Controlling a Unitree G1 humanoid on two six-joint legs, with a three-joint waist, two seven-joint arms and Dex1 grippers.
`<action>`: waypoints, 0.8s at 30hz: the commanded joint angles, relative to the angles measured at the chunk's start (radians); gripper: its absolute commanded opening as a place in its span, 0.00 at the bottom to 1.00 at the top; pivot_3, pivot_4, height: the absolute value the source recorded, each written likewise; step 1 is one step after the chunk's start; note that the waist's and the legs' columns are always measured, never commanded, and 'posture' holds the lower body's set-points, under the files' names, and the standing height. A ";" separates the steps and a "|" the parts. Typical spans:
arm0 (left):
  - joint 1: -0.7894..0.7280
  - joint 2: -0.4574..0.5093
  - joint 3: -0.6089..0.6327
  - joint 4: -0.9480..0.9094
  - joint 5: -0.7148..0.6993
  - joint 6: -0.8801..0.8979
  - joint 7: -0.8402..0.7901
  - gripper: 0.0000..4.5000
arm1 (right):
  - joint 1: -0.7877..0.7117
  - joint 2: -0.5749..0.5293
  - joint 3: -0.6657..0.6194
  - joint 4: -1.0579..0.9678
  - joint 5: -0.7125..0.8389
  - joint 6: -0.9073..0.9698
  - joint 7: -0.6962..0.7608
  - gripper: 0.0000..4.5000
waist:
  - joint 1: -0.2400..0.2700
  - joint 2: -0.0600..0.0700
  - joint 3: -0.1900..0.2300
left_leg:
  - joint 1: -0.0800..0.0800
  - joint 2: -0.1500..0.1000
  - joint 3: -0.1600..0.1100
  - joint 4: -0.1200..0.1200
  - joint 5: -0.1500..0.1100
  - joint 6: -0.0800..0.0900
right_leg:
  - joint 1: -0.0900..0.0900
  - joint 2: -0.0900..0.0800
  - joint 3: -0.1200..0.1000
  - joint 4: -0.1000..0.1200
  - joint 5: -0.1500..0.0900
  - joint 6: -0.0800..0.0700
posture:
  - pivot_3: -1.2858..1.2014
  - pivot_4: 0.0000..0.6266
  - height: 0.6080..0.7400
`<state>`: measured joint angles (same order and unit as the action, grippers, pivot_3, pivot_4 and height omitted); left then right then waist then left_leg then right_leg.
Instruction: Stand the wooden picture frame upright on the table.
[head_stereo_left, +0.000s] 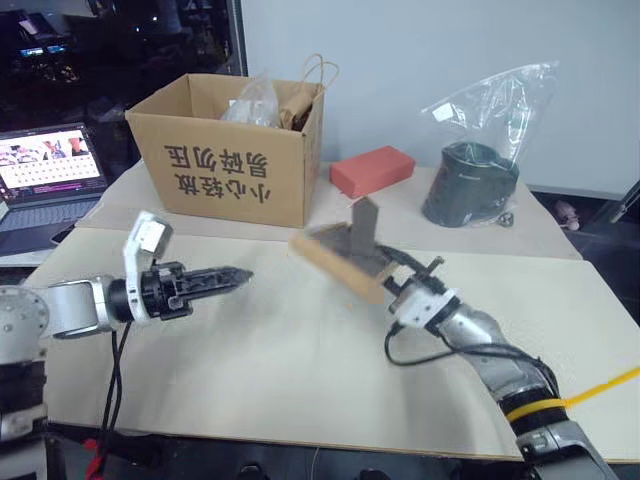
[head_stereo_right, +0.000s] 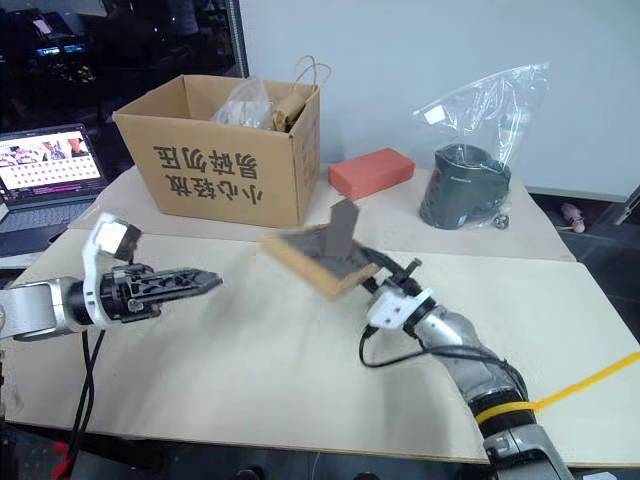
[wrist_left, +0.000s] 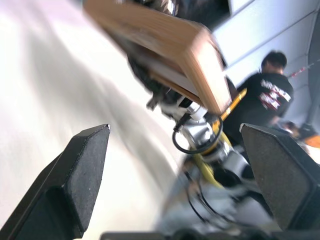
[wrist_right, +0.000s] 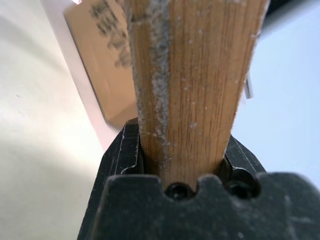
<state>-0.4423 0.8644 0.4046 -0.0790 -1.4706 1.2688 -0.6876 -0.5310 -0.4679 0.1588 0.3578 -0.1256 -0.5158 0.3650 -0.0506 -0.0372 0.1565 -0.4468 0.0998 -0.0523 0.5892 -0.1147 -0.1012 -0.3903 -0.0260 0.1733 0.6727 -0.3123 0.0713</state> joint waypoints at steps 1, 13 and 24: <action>0.083 -0.030 0.009 -0.177 0.187 -0.215 -0.084 1.00 | -0.110 0.035 -0.104 0.037 0.293 0.256 0.198 0.28 | -0.003 0.001 0.001 | 0.002 0.000 0.000 -0.001 0.000 0.000 | 0.002 0.000 0.000 -0.001 0.000 0.000 | 0.52 0.24 0.93; 0.093 -0.139 -0.184 -0.148 0.753 -0.695 -0.021 1.00 | -0.379 0.024 -0.260 0.356 0.518 0.895 0.403 0.28 | 0.007 0.007 0.006 | -0.001 0.000 0.000 -0.004 -0.001 0.002 | 0.001 0.000 -0.001 -0.007 0.000 0.000 | 0.52 0.24 0.93; 0.123 -0.172 -0.168 -0.174 0.803 -0.767 -0.051 1.00 | -0.395 0.037 -0.318 0.503 0.580 1.196 0.508 0.28 | 0.000 0.010 0.009 | 0.000 0.000 0.000 -0.002 -0.001 0.002 | 0.002 0.000 -0.001 -0.006 0.000 0.000 | 0.52 0.24 0.93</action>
<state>-0.3148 0.6821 0.2120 -0.2269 -0.6770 0.5299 -0.7293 -0.9304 -0.4313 -0.1480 0.8724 0.4266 0.5929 0.8468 -0.0510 -0.0273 0.1652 -0.4470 0.0999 -0.0522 0.5879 -0.1158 -0.0990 -0.3884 -0.0261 0.1723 0.6666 -0.3124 0.0714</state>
